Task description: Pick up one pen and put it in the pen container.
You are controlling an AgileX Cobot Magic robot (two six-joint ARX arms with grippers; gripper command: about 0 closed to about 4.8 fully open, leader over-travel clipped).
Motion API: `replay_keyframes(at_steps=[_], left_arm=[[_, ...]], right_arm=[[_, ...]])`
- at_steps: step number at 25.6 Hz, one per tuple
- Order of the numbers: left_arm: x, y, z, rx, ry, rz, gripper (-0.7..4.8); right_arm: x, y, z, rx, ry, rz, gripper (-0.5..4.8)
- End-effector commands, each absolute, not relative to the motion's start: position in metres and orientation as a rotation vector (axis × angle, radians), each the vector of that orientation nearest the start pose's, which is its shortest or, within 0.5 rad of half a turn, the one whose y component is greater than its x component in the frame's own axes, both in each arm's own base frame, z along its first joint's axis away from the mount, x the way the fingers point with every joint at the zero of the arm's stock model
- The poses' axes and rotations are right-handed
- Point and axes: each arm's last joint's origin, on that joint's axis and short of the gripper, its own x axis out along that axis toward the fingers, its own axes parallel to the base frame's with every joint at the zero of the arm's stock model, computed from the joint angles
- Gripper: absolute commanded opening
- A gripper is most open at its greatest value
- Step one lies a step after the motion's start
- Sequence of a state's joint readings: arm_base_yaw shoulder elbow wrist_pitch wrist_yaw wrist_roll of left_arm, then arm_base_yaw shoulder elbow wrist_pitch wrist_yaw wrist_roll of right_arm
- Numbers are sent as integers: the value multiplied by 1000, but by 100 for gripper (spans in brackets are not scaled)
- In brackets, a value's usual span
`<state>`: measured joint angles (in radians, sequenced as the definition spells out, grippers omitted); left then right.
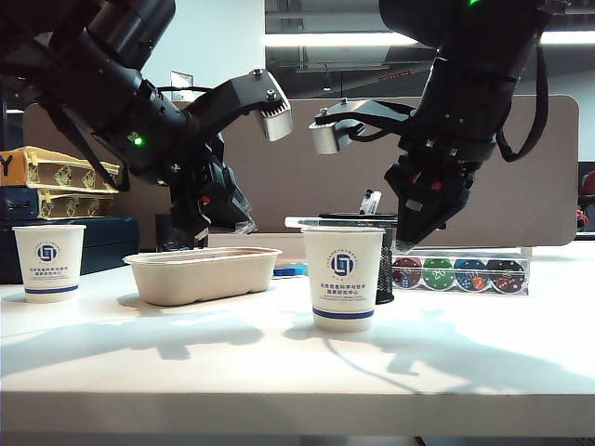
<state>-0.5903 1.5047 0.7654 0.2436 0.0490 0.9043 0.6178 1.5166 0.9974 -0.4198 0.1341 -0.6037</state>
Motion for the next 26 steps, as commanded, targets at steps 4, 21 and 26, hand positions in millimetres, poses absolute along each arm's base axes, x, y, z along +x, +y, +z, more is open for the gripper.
replay_keyframes(at_steps=[4,21,26], left_arm=[[259,-175,208,978,117,-773,153],[260,-174,232,876,64,-661,152],[262,-175,254,781,31,-632,152]], right_arm=[[250,174,227,-890,704,711,30],[251,173,243,-879,660,686,21],[252,173,251,-882,640,662,21]])
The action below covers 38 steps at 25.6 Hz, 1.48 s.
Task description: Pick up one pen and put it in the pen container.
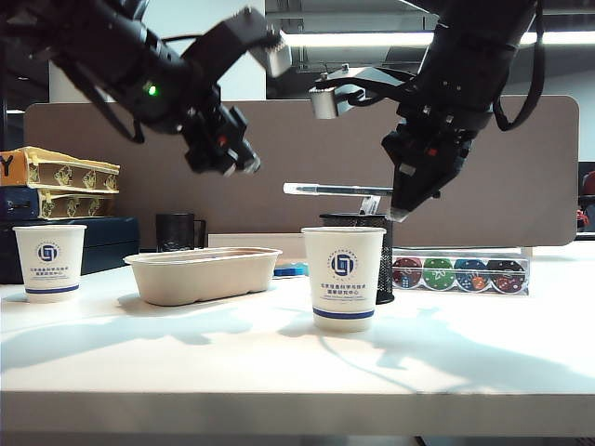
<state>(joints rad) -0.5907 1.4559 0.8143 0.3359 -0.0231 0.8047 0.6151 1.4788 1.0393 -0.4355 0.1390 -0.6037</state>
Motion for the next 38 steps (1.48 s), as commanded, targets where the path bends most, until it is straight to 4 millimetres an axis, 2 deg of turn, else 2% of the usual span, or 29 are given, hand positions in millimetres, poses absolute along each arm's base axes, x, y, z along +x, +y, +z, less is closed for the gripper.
replay_keyframes(at_steps=[1,4,8,12,17,20,24,29,36,38], left_arm=[[261,-174,262,741,16,-623,152],[258,-173,273,705,-9,-611,152],[250,-168,291,567,-35,-624,152],[237,-163,309,405,-71,-693,152],[226,-159,323,239,-81,-800,152],[225,-160,328,115,-57,-863,153],[225,-160,330,27,-41,-866,152],[225,-158,342,-169,-79,-926,153],[225,-156,344,-252,-63,-955,153],[225,-156,346,-276,-69,-958,153]], right_arm=[[253,173,255,-878,630,656,21],[255,171,263,-869,609,639,21],[263,166,281,-831,572,594,21],[265,167,296,-816,526,582,21],[265,167,308,-789,495,568,22],[263,165,317,-773,458,559,22],[257,161,330,-747,402,546,21],[249,158,346,-617,340,566,21],[241,156,358,-519,290,604,21],[238,156,361,-451,282,669,22]])
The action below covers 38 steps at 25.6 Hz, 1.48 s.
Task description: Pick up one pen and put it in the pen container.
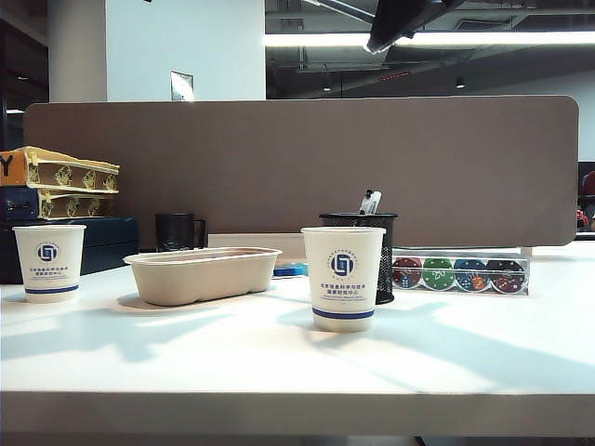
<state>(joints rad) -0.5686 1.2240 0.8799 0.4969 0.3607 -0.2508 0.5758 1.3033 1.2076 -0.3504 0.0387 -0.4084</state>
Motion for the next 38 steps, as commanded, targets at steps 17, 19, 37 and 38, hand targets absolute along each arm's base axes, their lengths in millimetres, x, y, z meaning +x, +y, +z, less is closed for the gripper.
replay_keyframes(at_steps=[17,19,37,38], left_arm=[[244,-152,342,-343,-92,-942,157],[244,-152,343,-356,-97,-959,157],[246,-153,345,-407,-115,-987,155],[246,-153,345,-406,-115,-987,150]], right_arm=[[237,159,372,-338,221,746,22],[237,159,372,-338,221,747,22],[223,179,371,-319,217,889,21],[223,179,371,-319,217,889,22]])
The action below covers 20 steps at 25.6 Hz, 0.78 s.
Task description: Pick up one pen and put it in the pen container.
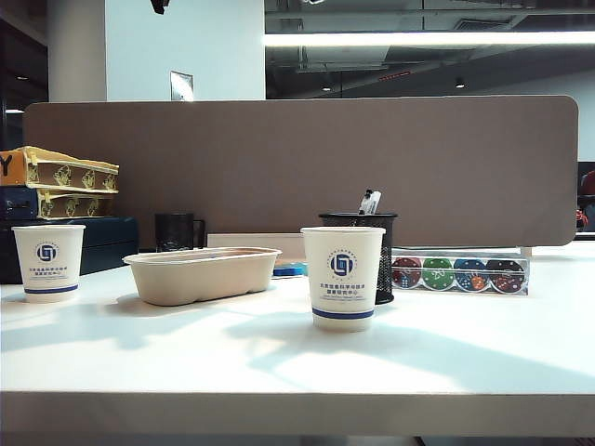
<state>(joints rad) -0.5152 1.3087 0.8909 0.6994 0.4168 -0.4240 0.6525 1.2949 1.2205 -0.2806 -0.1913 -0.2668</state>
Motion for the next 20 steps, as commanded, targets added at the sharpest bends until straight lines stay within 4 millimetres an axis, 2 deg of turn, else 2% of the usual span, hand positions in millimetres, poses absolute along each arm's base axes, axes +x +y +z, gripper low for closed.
replay_keyframes(at_steps=[1,2,3,7,8,11,13,16,17,18,19,20], left_arm=[[246,-153,345,-406,-115,-987,140],[246,-153,345,-406,-116,-987,92],[246,-153,345,-407,-120,-988,71],[245,-153,347,-407,-143,-992,38],[245,-153,347,-407,-141,-994,16],[245,-153,347,-407,-141,-994,15],[245,-153,347,-407,-142,-994,-7],[245,-153,347,-407,-142,-994,-6],[245,-153,347,-408,-142,-990,-6],[245,-153,347,-408,-141,-991,-6],[245,-153,347,-407,-142,-990,-6],[245,-153,347,-407,-142,-989,-6]], right_arm=[[223,179,371,-319,217,889,22],[223,179,371,-319,217,889,21],[223,179,371,-319,217,889,21],[223,179,371,-319,217,888,21],[223,179,371,-319,217,889,22],[223,179,371,-319,216,889,34],[223,179,371,-320,216,888,85],[224,179,371,-322,217,872,165],[224,178,371,-324,218,860,224],[224,178,371,-324,218,861,258],[224,178,371,-324,219,860,284],[224,178,371,-325,219,860,284]])
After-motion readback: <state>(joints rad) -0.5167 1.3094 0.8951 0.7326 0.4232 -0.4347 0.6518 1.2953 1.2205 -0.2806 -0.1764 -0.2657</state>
